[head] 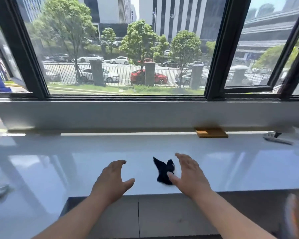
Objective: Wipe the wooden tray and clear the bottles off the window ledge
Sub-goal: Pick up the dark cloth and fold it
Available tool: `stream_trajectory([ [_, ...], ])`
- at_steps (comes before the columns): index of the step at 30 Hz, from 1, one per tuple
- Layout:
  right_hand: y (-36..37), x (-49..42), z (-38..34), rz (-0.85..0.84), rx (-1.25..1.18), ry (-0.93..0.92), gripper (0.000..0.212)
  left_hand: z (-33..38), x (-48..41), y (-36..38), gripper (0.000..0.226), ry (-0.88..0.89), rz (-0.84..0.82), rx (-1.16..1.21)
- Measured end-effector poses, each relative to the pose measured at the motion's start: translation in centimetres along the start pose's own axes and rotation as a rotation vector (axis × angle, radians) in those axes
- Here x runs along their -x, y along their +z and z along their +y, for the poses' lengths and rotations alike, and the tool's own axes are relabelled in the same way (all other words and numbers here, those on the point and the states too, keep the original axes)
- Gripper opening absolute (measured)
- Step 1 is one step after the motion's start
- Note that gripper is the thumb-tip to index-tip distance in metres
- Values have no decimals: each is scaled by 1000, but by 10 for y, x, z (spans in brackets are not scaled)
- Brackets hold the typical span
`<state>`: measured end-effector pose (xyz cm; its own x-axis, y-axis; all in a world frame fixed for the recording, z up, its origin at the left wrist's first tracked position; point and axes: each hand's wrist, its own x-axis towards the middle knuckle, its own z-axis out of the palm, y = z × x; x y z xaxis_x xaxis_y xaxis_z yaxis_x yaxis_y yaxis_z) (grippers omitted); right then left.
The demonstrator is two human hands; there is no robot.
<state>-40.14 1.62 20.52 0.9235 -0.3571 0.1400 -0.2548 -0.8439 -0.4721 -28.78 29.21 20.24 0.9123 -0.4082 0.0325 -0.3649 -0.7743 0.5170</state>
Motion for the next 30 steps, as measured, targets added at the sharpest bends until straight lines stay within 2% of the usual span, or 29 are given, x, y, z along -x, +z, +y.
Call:
stream_trajectory([
  [6, -51, -39, 124, 32, -4, 114, 77, 99, -62, 65, 71, -11, -18, -20],
  [13, -60, -94, 176, 48, -35, 132, 73, 139, -126, 105, 64, -43, -71, -47],
  [18, -8, -128, 178, -72, -45, 143, 71, 117, -165, 145, 68, -113, -176, -64],
  [24, 76, -201, 178, -234, 57, 194, 69, 83, -245, 201, 72, -141, -283, -3],
  [30, 162, -287, 188, -424, -53, 554, 66, 37, -324, 247, 71, -123, -418, 46],
])
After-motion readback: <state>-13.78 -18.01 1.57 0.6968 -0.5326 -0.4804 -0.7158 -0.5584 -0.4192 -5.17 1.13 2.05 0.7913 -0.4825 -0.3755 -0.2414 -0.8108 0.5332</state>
